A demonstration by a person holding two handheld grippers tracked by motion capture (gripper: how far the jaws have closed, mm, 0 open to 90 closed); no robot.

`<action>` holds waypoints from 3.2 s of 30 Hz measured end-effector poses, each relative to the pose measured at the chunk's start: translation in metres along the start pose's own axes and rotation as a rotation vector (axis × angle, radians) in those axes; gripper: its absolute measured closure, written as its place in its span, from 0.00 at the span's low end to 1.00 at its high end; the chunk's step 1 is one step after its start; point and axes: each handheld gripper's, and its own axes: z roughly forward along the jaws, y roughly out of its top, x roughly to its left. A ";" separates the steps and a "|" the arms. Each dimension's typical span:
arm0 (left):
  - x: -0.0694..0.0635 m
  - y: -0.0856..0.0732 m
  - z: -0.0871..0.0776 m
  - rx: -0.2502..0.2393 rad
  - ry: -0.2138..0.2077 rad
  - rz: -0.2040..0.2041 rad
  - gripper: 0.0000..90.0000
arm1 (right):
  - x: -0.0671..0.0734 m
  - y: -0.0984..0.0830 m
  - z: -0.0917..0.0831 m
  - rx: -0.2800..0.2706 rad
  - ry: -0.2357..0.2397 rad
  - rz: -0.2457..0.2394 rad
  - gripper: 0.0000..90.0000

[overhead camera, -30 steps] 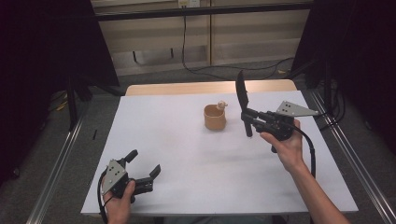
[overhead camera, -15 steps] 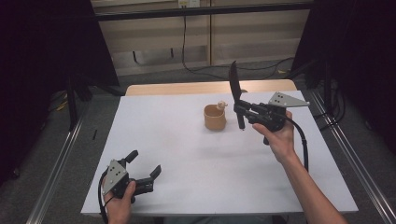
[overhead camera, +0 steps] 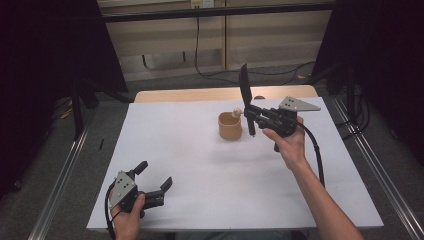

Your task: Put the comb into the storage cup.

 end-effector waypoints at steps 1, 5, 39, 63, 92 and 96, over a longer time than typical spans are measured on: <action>0.000 0.000 0.000 0.002 0.000 0.000 0.02 | 0.000 0.002 0.002 -0.002 -0.001 -0.002 0.81; 0.000 0.000 0.000 0.003 -0.002 0.004 0.02 | 0.001 0.008 0.009 -0.005 0.001 -0.014 0.81; 0.002 0.001 0.000 -0.003 -0.002 -0.002 0.02 | -0.002 0.018 0.071 0.022 0.003 -0.032 0.81; 0.001 0.000 0.000 0.000 -0.006 -0.001 0.02 | -0.015 0.003 0.098 0.031 -0.015 -0.026 0.81; 0.001 0.000 0.000 0.003 -0.015 0.004 0.02 | -0.018 -0.019 0.105 0.074 -0.015 -0.047 0.81; 0.001 0.000 0.000 0.001 -0.013 0.004 0.02 | -0.017 -0.023 0.105 0.077 -0.024 -0.051 0.81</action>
